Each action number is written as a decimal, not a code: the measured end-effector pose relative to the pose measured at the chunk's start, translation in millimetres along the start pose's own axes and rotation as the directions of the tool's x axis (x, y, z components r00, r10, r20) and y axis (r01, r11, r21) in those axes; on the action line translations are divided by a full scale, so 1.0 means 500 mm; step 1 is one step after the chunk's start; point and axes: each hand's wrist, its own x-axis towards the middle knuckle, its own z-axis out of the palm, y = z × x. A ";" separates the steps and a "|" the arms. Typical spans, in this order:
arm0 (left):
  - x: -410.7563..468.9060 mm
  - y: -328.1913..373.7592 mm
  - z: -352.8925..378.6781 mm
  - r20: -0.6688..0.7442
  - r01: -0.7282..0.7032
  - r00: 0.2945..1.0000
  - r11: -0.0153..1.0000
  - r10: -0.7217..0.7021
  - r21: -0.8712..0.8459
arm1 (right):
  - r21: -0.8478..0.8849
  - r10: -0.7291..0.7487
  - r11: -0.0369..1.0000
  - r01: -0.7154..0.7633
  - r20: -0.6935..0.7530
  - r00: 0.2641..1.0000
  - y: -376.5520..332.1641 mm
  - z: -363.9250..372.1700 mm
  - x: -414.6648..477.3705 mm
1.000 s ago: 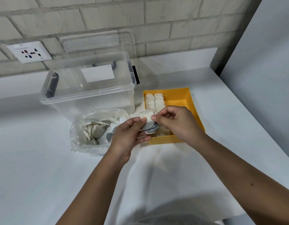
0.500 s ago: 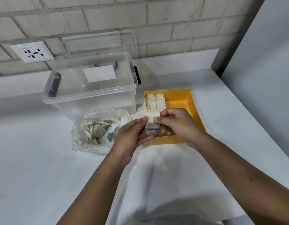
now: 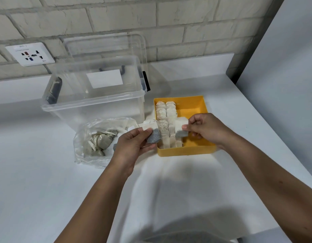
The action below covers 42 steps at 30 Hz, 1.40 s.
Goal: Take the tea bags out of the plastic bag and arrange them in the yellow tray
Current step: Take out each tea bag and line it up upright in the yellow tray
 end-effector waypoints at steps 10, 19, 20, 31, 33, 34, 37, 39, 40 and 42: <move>0.012 0.002 -0.008 -0.015 -0.032 0.999 0.999 0.033 0.042 | -0.294 0.136 0.953 -0.069 0.213 0.968 0.029 0.024 0.028; 0.016 -0.012 -0.009 -0.018 -0.038 0.999 0.996 0.039 0.083 | -0.413 0.117 0.910 -0.044 0.152 0.981 0.024 0.028 0.031; 0.016 -0.012 -0.007 -0.012 -0.040 0.999 0.996 0.041 0.085 | -0.398 0.080 0.917 -0.027 0.119 0.990 0.017 0.024 0.027; 0.010 -0.006 0.038 0.102 -0.103 0.991 0.971 0.082 0.217 | 0.152 -0.059 0.988 0.031 0.185 0.981 -0.039 0.040 -0.018; 0.010 -0.002 0.041 0.096 -0.109 0.991 0.966 0.089 0.234 | 0.166 -0.070 0.985 0.043 0.164 0.984 -0.033 0.035 -0.017; 0.010 0.001 0.042 0.086 -0.113 0.992 0.965 0.095 0.238 | 0.170 -0.075 0.984 0.051 0.141 0.987 -0.032 0.030 -0.015; 0.013 0.010 0.039 0.038 -0.107 0.994 0.962 0.101 0.253 | 0.107 -0.065 0.992 0.071 -0.057 0.996 -0.027 0.005 0.009; 0.017 0.016 0.039 0.008 -0.103 0.994 0.956 0.105 0.273 | -0.068 -0.086 0.995 0.073 -0.209 0.974 -0.018 -0.011 0.041; 0.020 0.018 0.039 -0.006 -0.107 0.994 0.953 0.113 0.282 | -0.172 -0.109 0.983 0.064 -0.265 0.958 -0.014 -0.015 0.059; 0.025 0.021 0.040 -0.024 -0.115 0.992 0.949 0.127 0.293 | -0.346 -0.154 0.938 0.032 -0.330 0.931 -0.011 -0.016 0.095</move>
